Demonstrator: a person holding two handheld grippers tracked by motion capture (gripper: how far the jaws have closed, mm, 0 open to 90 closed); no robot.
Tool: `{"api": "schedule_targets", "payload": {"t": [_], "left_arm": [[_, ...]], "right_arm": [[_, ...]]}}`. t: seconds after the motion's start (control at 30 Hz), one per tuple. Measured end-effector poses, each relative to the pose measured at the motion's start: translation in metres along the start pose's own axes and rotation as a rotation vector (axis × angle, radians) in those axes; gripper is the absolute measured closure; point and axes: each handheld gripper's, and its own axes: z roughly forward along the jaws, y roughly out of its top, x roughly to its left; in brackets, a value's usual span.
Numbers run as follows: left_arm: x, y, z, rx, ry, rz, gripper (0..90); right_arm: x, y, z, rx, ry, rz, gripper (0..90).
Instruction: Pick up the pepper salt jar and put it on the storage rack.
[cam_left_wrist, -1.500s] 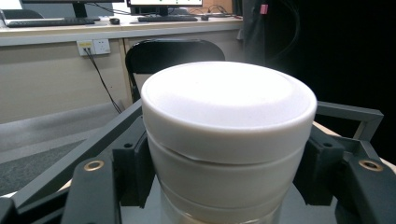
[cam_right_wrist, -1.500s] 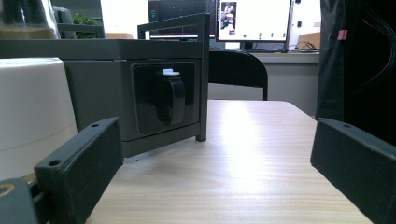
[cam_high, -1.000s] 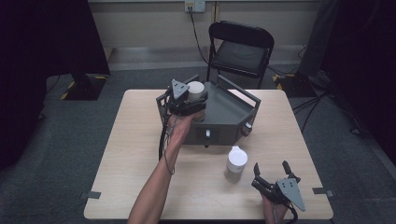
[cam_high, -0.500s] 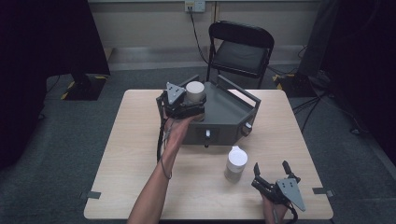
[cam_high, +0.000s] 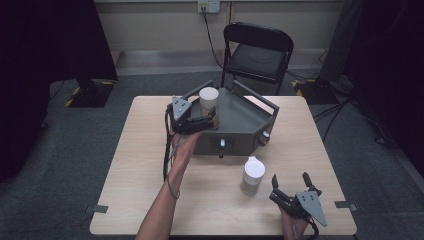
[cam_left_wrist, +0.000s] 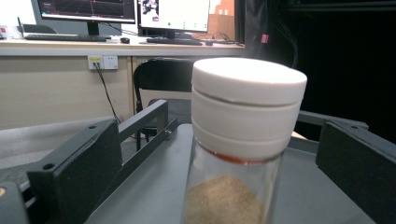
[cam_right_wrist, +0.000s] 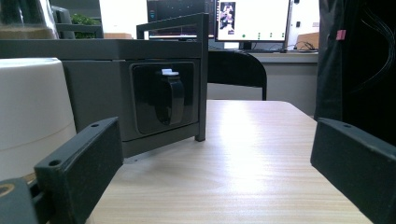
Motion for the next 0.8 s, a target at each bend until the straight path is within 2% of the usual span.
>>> {"api": "schedule_targets", "payload": {"t": [0.27, 0.4, 0.63, 0.8], "left_arm": [[0.002, -0.001, -0.020, -0.026, -0.007, 0.003, 0.0], [0.002, -0.005, -0.031, -0.047, -0.001, 0.002, 0.0], [0.005, -0.012, -0.047, -0.056, 0.013, 0.006, 0.0], [0.002, -0.019, -0.059, -0.062, 0.027, 0.037, 0.0]], "right_arm": [[0.000, 0.000, 0.000, 0.000, 0.000, 0.000, 1.4], [0.000, 0.000, 0.000, 0.000, -0.001, 0.000, 1.4], [0.001, 0.000, 0.000, 0.001, -0.003, 0.000, 1.4], [0.001, 0.000, 0.000, 0.001, -0.006, 0.000, 1.4]]}}
